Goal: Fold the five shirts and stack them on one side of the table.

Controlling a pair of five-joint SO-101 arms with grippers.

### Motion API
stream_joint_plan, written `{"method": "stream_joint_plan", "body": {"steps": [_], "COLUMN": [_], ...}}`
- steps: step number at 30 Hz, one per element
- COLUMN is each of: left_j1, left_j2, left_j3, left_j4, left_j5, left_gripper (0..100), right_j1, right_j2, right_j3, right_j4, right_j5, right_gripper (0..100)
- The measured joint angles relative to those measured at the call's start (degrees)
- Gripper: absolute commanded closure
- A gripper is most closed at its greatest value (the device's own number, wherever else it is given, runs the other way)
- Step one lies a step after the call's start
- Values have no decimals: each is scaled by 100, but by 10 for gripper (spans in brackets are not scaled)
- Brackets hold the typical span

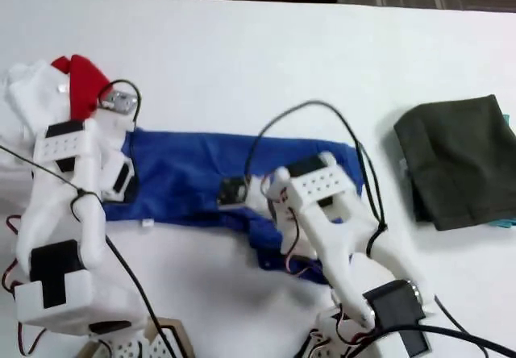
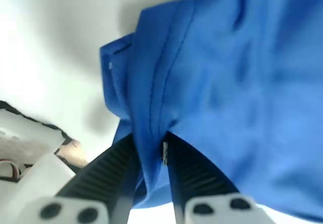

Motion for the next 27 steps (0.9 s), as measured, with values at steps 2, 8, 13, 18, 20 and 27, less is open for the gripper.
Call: {"method": "stream_joint_plan", "body": {"steps": [2,8,13,18,20,27], "left_j1": [0,18,18,18,18,18], "left_j2": [0,-9,-167,-185,-185,-185], "left_j3": [202,853,1169,1196,1196,1196], "left_j4": [-211,-985,-1354,-1380,-1380,-1380], "left_j5": [-9,-18,-18,-18,-18,-18], "left_gripper": [854,854,854,854,854,854], "right_j1": [0,167,826,1248,1266,1222], "right_j2": [18,53,62,132,281,1143], "right_j3": [-527,-1495,-1776,-1881,-1881,-2075], "right_j4": [334,809,800,44,-273,-1248], "right_j5": [0,325,844,967,967,976], "right_gripper": [978,978,978,978,978,978]}}
